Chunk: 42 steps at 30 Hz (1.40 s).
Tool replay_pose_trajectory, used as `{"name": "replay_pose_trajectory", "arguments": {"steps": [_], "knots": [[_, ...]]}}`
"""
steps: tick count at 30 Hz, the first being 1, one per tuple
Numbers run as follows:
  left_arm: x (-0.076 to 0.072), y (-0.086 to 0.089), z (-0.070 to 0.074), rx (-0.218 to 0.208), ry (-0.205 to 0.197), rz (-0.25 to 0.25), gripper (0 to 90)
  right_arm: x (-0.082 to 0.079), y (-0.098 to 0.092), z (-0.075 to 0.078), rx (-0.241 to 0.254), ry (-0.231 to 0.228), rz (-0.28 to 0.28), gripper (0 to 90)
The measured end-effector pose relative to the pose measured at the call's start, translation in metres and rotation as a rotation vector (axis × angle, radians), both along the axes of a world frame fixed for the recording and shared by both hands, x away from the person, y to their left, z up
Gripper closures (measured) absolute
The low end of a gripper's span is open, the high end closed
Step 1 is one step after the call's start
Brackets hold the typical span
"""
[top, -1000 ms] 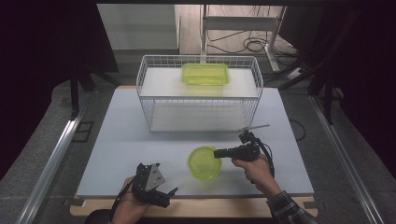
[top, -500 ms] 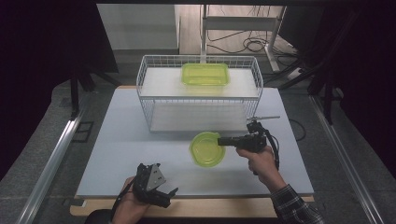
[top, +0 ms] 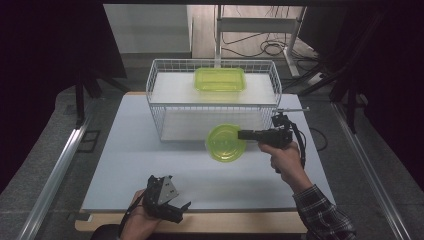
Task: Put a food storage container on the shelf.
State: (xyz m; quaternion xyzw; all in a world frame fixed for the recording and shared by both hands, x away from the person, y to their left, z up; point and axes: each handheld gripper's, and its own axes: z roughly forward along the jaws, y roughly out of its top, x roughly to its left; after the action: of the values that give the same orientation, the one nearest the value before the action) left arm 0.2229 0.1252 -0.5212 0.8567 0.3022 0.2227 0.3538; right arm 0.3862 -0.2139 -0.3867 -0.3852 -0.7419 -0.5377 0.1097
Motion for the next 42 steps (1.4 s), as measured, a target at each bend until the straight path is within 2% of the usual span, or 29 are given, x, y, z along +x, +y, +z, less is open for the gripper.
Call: {"name": "replay_pose_trajectory", "arguments": {"steps": [7,16,21,30,42], "knots": [[0.000,-0.001,-0.001,0.011,-0.002,-0.008,0.8,0.006,0.001,0.021,0.022,-0.016,-0.011,81.2],[0.001,0.002,0.001,-0.014,-0.009,0.007,0.0,0.018,0.001,0.046,0.061,-0.022,-0.037,81.3],[0.002,0.003,0.001,-0.040,0.009,0.009,0.1,0.025,0.002,0.060,0.070,-0.025,-0.045,81.3],[0.002,0.004,0.001,-0.064,0.028,0.004,0.1,0.042,0.009,0.092,0.049,-0.087,-0.099,81.2],[0.002,0.003,0.000,-0.056,0.032,-0.002,0.2,0.068,0.022,0.116,0.046,-0.111,-0.179,81.3]]}}
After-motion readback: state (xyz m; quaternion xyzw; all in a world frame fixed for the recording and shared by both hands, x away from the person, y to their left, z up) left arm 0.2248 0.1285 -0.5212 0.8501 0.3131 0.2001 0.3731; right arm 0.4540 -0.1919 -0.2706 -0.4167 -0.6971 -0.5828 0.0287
